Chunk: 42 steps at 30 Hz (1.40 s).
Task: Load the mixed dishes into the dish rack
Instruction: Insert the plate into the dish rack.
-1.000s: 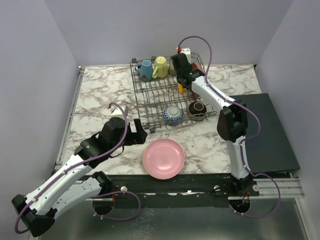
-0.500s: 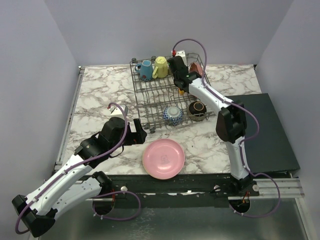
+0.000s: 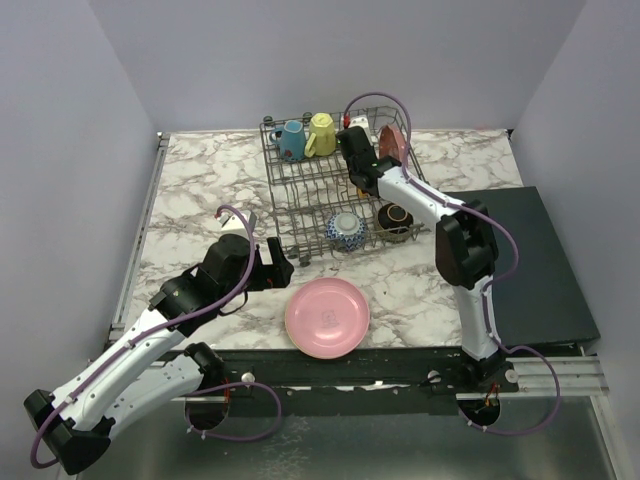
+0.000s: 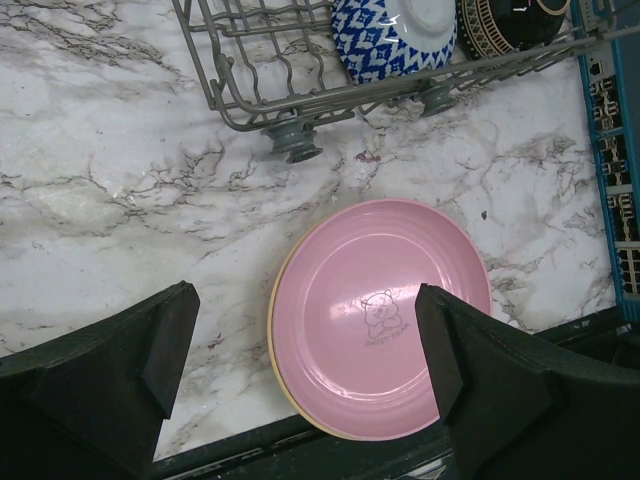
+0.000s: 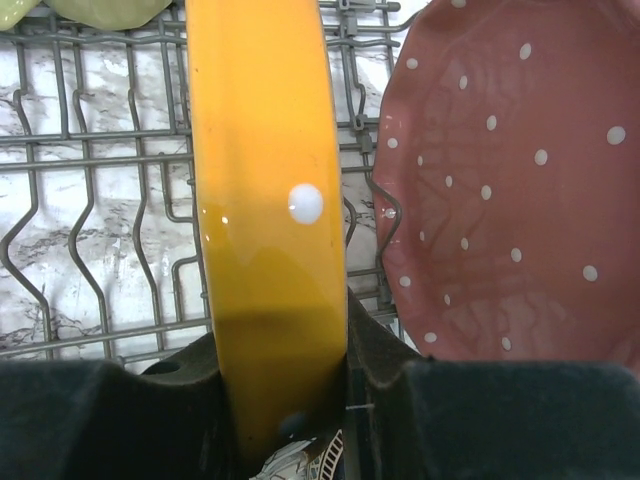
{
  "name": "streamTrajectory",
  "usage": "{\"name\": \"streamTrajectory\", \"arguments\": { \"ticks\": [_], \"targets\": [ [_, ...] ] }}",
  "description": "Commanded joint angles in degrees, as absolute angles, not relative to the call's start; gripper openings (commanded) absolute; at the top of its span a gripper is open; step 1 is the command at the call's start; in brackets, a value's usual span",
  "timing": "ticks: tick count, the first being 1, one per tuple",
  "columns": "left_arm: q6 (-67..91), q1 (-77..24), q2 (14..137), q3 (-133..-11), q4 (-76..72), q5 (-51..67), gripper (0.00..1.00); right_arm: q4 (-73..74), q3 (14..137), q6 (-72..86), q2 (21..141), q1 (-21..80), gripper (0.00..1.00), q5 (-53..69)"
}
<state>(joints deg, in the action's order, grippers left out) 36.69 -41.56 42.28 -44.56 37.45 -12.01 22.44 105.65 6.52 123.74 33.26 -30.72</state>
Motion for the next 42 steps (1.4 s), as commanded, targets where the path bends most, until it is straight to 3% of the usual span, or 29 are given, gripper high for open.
{"name": "streamTrajectory", "arguments": {
  "ticks": [1,8,13,19,42],
  "targets": [
    [36.94,-41.10,42.36,-44.14,37.25,-12.26,0.99,21.76,103.72,9.55,124.20,34.19,0.00,-26.78],
    [36.93,-41.13,42.36,-44.10,37.26,-12.30,0.99,21.93,104.22,9.95,124.83,34.19,0.07,-27.87],
    [36.91,-41.13,42.43,-44.06,37.22,-12.30,0.99,21.69,104.17,10.09,124.14,34.17,0.31,-28.81],
    [36.91,-41.13,42.61,-44.12,37.25,-12.30,0.99,21.38,104.42,9.72,122.73,34.19,0.50,-29.42],
    [37.09,-41.00,42.47,-44.03,37.22,-12.26,0.99,22.50,108.53,13.39,120.03,32.20,0.58,-36.28]
  ]
}}
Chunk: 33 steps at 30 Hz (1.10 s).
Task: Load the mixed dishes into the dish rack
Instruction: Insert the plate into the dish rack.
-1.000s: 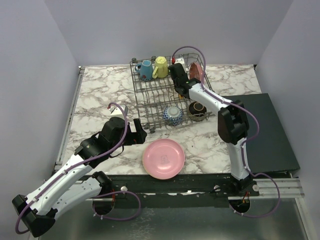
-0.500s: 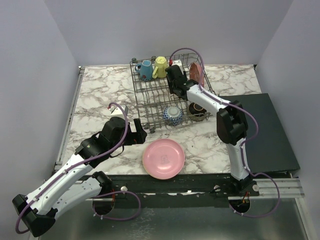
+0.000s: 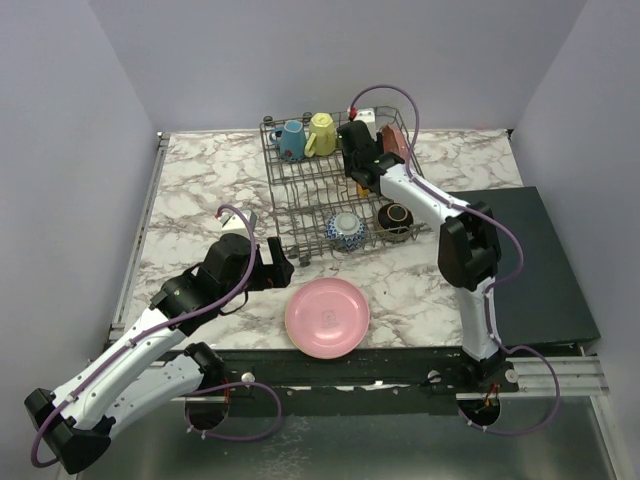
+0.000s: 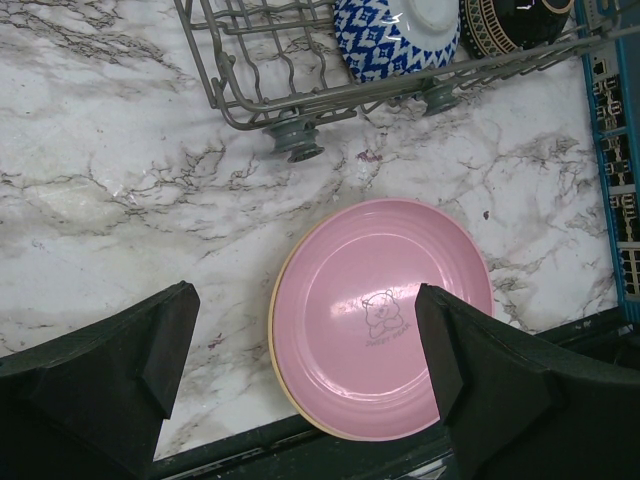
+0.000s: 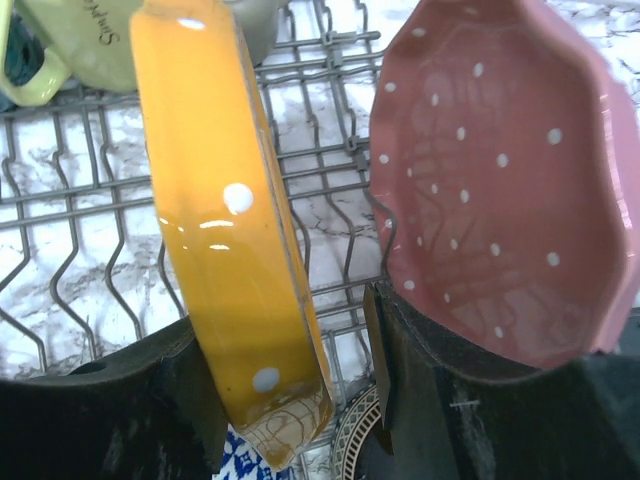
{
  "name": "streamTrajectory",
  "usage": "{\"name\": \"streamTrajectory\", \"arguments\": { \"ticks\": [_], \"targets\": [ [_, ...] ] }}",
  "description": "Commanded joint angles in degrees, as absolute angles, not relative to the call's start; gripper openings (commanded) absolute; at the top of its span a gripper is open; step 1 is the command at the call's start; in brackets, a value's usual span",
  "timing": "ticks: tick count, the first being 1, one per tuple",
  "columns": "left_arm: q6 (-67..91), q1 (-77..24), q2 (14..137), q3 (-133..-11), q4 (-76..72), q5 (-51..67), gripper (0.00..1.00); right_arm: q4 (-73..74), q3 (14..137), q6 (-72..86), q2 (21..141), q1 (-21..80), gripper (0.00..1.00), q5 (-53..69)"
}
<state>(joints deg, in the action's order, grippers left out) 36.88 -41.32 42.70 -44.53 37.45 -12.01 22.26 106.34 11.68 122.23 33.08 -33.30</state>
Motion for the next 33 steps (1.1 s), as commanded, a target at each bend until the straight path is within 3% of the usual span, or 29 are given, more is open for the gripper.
{"name": "streamTrajectory", "arguments": {
  "ticks": [1,18,33],
  "targets": [
    [37.09,-41.00,42.35,-44.03,37.22,-12.30,0.99,22.66,108.60,13.48,120.01,32.16,0.58,-36.45],
    [36.93,-41.03,42.84,-44.07,37.26,-11.83,0.99,23.24,107.89,14.52,115.66,31.89,0.60,-33.77],
    [37.27,-41.04,43.02,-43.59,37.26,-12.15,0.99,21.33,97.48,13.88,104.20,33.14,0.65,-22.34]
  ]
}}
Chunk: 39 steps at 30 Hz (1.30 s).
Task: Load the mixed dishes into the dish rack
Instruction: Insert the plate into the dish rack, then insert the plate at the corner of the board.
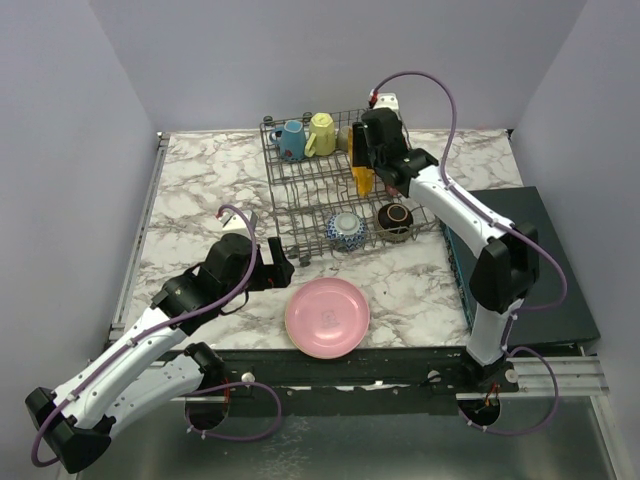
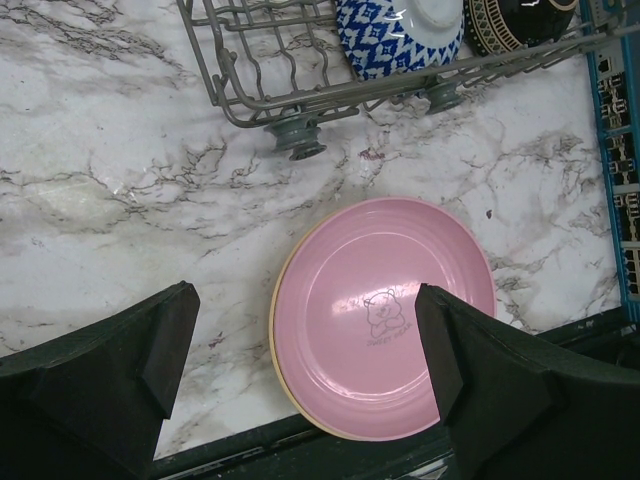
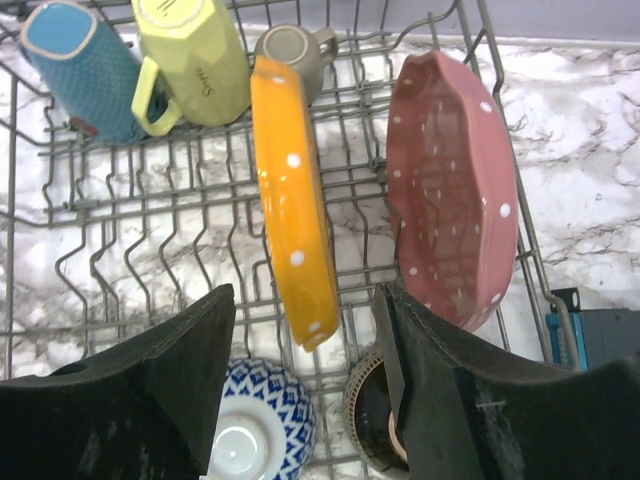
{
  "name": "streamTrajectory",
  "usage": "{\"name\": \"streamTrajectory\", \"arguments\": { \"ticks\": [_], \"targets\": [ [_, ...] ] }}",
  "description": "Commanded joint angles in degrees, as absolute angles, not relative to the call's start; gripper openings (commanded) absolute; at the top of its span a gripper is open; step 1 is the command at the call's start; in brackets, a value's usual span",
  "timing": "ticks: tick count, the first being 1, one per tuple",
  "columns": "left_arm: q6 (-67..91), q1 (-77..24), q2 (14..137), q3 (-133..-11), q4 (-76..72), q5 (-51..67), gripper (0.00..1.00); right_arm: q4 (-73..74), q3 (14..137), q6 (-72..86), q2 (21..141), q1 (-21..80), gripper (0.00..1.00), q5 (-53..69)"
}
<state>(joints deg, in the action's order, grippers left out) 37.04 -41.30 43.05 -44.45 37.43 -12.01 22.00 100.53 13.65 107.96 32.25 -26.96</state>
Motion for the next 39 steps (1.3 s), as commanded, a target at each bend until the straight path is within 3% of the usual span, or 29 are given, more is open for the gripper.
{"name": "streamTrajectory", "arguments": {
  "ticks": [1,17,23,31,39],
  "targets": [
    [37.27,-41.03,43.12,-43.59,37.26,-12.13,0.99,21.40,96.72,13.75,103.25,33.31,0.65,-21.15],
    [38.76,-41.11,47.44,-43.49,37.58,-12.29,0.99,28.62,81.44,15.46,83.39,34.37,0.64,-9.68],
    [41.13,-41.09,50.69,-43.83,37.36,-6.26,0.98,32.21,73.99,18.06,76.59,34.45,0.63,-4.81],
    [46.97,-41.13,54.65,-40.87,36.74,-3.69,0.85,33.20,65.40,21.40,72.04,35.12,0.61,4.29],
    [50.65,-41.09,55.26,-38.11,36.03,-0.16,0.60,31.34,56.87,23.71,70.63,35.59,0.58,7.21]
  ]
}}
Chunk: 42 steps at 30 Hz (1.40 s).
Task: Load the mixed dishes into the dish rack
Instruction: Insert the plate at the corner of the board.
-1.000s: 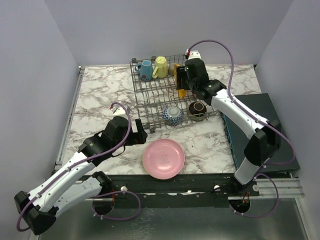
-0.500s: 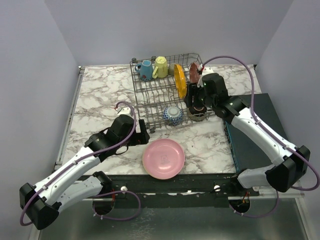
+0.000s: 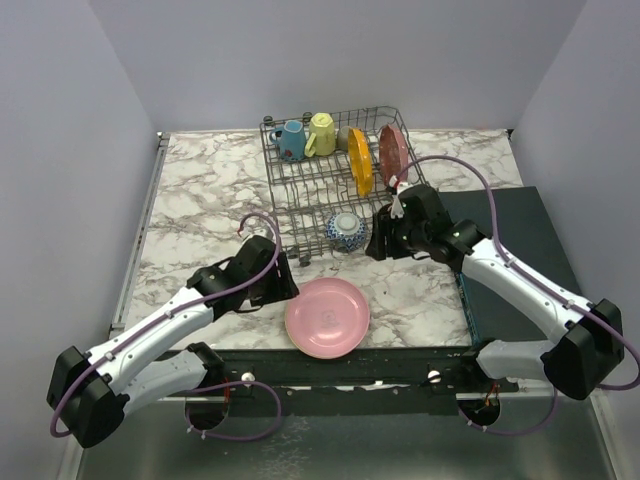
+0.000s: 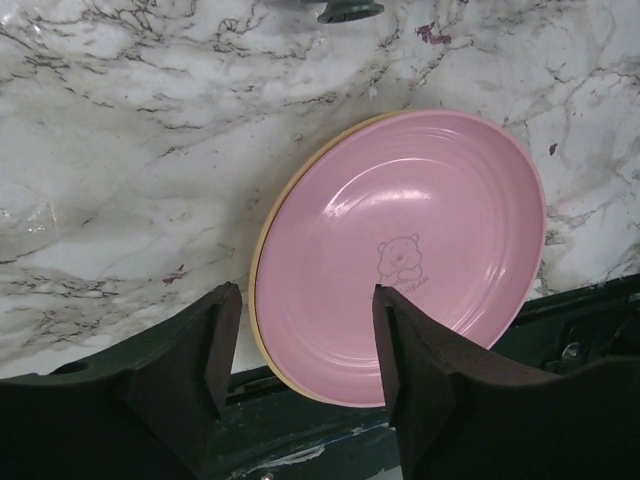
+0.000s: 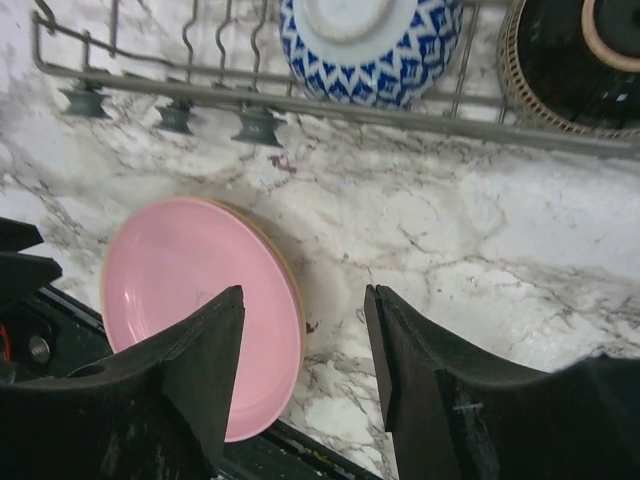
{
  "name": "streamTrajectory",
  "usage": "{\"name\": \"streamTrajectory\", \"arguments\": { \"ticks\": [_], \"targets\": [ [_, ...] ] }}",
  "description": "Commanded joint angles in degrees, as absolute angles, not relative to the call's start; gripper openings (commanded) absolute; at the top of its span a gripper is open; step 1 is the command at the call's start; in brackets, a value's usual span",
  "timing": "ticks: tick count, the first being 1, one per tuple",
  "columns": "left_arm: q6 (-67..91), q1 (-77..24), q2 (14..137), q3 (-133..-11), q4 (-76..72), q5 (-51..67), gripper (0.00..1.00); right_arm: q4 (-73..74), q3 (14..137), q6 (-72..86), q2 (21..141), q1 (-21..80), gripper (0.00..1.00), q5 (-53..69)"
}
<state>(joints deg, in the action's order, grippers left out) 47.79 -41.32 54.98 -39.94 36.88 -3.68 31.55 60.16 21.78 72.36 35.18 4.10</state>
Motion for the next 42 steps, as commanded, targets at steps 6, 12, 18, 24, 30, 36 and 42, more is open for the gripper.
{"name": "streamTrajectory", "arguments": {
  "ticks": [6,12,18,24,30,36,42],
  "targets": [
    [52.76,-41.21,57.44,-36.04,35.09,2.10,0.54,29.18,51.30,25.43,69.36,35.64,0.58,8.97],
    [53.84,-41.19,60.25,-33.86,32.08,3.79,0.47,27.53,47.36,26.71,68.51,36.08,0.55,11.48],
    [53.73,-41.28,61.78,-34.10,31.08,4.57,0.40,28.08,46.35,26.70,67.44,36.13,0.54,11.03],
    [53.77,-41.40,60.87,-34.89,31.20,4.75,0.36,28.14,45.44,26.92,66.86,36.21,0.54,11.25],
    [53.82,-41.53,61.56,-34.00,31.10,4.77,0.35,28.20,44.87,27.19,66.54,36.21,0.54,11.25],
    [54.13,-41.62,61.96,-32.52,30.15,4.73,0.34,28.32,45.00,27.34,66.66,36.28,0.54,11.42],
    [54.16,-41.73,62.87,-31.27,28.84,4.91,0.34,28.13,43.97,27.86,66.85,36.34,0.54,11.78]
  ]
}}
